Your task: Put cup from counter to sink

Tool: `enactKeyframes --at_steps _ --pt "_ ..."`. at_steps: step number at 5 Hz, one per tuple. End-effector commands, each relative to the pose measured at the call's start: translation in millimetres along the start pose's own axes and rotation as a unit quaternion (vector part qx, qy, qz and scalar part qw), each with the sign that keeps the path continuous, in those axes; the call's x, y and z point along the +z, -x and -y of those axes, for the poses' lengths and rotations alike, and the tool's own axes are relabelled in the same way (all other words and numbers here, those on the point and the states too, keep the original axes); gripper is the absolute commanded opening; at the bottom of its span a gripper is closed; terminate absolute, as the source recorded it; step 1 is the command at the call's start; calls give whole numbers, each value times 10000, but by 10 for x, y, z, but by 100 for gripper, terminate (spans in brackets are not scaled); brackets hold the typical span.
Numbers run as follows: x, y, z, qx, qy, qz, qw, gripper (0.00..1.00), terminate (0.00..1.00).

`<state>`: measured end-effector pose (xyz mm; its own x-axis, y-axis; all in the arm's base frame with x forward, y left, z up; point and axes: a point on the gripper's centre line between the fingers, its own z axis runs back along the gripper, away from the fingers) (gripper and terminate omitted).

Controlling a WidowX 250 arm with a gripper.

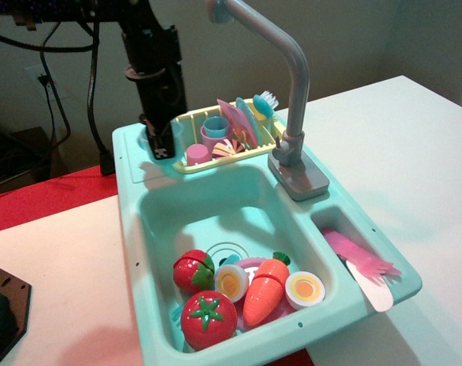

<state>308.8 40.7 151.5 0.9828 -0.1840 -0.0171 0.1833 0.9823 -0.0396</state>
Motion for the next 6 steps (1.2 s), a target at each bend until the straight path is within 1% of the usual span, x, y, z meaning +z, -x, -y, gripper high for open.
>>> enactKeyframes --at_steps 1,2,4,5,6 --pt "127 -318 428 -587 74 403 9974 0 0" --pt "-65 -408 695 -848 110 300 9959 0 0" --pt "-774 -529 816 -858 90 -12 9963 0 0" --pt "-1026 -580 803 -842 32 -153 9963 0 0" --pt "-1060 -542 762 -721 126 -266 9970 100 0"
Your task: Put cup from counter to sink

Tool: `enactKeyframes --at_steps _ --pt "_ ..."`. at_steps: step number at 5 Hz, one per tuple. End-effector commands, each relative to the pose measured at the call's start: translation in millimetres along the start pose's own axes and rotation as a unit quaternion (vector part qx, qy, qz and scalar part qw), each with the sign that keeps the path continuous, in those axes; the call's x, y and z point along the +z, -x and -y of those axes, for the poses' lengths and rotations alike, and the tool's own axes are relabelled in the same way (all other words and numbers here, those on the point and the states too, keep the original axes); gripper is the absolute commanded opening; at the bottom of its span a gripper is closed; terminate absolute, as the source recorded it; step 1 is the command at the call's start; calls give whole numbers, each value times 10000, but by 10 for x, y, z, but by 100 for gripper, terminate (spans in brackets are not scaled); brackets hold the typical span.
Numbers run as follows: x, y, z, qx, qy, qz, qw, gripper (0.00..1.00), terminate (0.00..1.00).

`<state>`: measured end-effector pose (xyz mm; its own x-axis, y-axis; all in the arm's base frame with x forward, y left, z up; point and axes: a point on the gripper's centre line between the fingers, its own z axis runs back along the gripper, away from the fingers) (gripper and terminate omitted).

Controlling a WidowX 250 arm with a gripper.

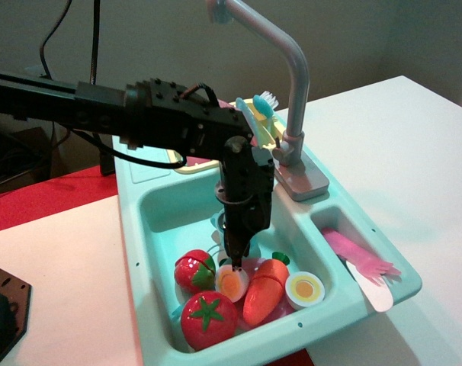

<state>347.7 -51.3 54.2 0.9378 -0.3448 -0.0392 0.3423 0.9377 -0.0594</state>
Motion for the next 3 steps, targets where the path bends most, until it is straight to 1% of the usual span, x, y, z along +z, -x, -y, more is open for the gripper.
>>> enactKeyframes --at_steps 1,2,3 --pt "17 138 -72 257 45 -161 9995 100 0" --pt "165 235 -117 328 10 -134 9994 100 0" --pt "423 317 -186 409 -35 -6 9992 100 100"
